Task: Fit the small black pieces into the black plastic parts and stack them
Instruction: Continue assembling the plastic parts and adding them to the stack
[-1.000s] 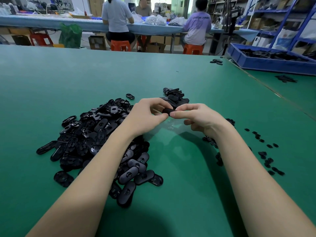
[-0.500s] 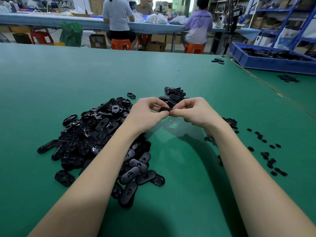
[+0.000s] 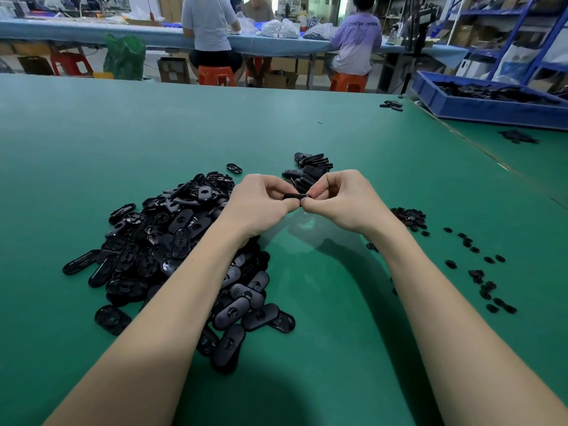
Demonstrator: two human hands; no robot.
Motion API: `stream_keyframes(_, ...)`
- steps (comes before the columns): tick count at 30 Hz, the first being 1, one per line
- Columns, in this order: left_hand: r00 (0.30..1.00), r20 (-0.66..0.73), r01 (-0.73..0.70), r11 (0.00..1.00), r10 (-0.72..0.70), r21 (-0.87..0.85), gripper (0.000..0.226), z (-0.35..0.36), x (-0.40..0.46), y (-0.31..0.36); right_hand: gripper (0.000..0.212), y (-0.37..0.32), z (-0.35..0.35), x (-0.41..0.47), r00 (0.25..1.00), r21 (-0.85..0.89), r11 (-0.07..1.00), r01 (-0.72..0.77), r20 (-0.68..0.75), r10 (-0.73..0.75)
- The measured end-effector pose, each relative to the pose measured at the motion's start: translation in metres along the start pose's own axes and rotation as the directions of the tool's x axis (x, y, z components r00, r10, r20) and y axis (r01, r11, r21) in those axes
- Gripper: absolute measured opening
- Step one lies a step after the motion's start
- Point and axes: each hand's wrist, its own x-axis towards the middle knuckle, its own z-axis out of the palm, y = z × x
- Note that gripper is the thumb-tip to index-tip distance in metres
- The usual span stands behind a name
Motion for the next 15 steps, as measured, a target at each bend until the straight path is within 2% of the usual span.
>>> stream_keyframes(5, 0.998, -0.033, -0.055, 0.998, 0.055, 0.0, 0.01, -0.003, -0.001, -0.001, 0.012, 0.001, -0.006, 0.0, 0.998, 0.021, 0.997, 0.07, 0.003, -0.07)
stream_keyframes(9, 0.996, -0.085, -0.035, 0.999, 0.038, 0.039, 0.015, 0.0, -0.003, 0.001, 0.02, 0.008, -0.009, -0.002, 0.982, -0.082, 0.978, 0.19, 0.019, -0.189)
stream_keyframes(12, 0.99, -0.118, -0.06, 0.991, 0.074, 0.117, 0.015, -0.003, -0.003, 0.002, 0.015, 0.013, -0.007, 0.003, 0.987, -0.152, 0.979, 0.134, -0.065, -0.145)
stream_keyframes(15, 0.984, -0.115, -0.101, 0.957, 0.137, 0.271, 0.008, -0.011, -0.001, 0.001, 0.012, 0.017, -0.006, 0.013, 0.973, -0.204, 0.979, 0.016, -0.222, -0.062)
